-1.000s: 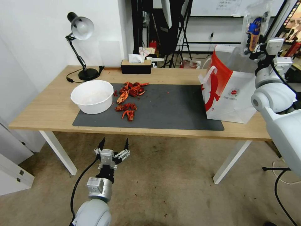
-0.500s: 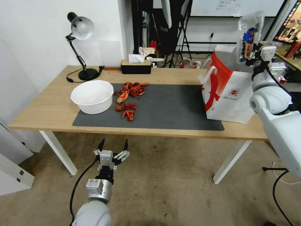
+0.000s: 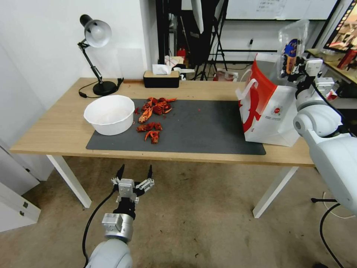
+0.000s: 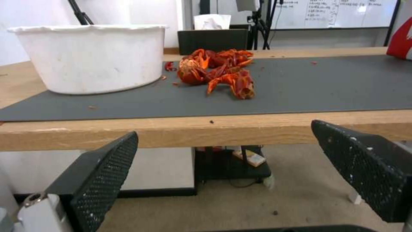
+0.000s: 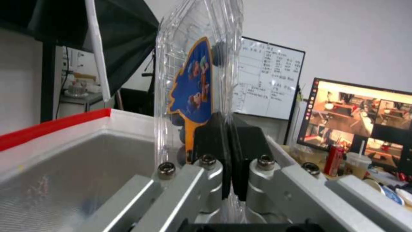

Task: Close the takeout container lid, then place the container into the takeout bag.

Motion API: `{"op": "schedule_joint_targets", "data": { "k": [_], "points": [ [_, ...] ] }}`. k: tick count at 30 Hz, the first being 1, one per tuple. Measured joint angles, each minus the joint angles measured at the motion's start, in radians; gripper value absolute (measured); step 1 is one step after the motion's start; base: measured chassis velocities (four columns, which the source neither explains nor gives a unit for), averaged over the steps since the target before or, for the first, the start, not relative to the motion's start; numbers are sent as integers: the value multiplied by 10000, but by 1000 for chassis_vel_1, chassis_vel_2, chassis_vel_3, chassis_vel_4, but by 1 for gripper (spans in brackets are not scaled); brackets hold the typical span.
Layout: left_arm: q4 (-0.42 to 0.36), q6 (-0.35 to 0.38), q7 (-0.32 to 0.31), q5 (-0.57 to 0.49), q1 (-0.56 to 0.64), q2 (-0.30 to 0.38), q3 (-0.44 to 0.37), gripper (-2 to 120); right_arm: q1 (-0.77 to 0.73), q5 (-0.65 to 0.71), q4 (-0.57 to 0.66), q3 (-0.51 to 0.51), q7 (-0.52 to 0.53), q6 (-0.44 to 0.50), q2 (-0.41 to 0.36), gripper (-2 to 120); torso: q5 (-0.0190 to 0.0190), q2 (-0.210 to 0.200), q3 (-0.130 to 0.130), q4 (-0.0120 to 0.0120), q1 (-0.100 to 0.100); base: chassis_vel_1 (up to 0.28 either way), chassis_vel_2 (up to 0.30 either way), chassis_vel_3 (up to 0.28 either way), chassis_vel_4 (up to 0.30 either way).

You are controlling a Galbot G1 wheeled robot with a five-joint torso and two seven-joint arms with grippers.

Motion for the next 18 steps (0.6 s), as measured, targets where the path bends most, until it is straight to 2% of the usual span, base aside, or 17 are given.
{"op": "schedule_joint_targets", "data": {
  "k": [2, 5, 6, 8, 10, 12, 14, 16, 17, 18],
  "points": [
    [0, 0, -1, 0, -9, 0, 7, 100, -12, 39, 29, 9, 7, -6, -2, 0, -1, 0, 0, 0, 0, 0, 0, 0, 0],
    [0, 7, -6, -12, -124, 3, 50, 100, -49, 103, 103, 14, -9, 19, 3, 11, 0, 0, 0, -1, 0, 0, 0, 0, 0],
    [0, 7, -6, -12, -124, 3, 50, 100, -49, 103, 103, 14, -9, 19, 3, 11, 0, 0, 0, -1, 0, 0, 0, 0, 0],
    [0, 17, -19, -17, -155, 4, 74, 100, -62, 148, 141, 13, -27, 43, 22, 22, 0, -1, 0, 0, 0, 0, 0, 0, 0],
    [0, 20, -22, -17, -153, 4, 76, 100, -62, 154, 146, 12, -29, 48, 25, 25, 1, 0, 0, 0, 0, 0, 0, 0, 0],
    [0, 23, -32, -22, -141, 24, 80, 100, -48, 186, 154, -10, -48, 58, 27, 37, 1, 0, 0, 0, 0, 0, 0, 0, 0],
    [0, 23, -34, -23, -142, 32, 79, 100, -39, 195, 154, -17, -52, 59, 27, 39, 1, 0, 0, 0, -1, 0, 0, 0, 0],
    [0, 25, -45, -33, -163, 46, 78, 100, -15, 245, 162, -41, -56, 59, 33, 49, 0, 0, 0, 0, 0, 0, 0, 0, 0],
    [0, 25, -45, -33, -163, 46, 78, 100, -15, 245, 162, -41, -56, 59, 33, 49, 0, 0, 0, 0, 0, 0, 0, 0, 0],
    [0, 29, -52, -36, -182, 47, 76, 100, -13, 273, 182, -50, -62, 59, 39, 54, 1, 0, 0, 0, 0, 0, 0, 0, 0]
  ]
}}
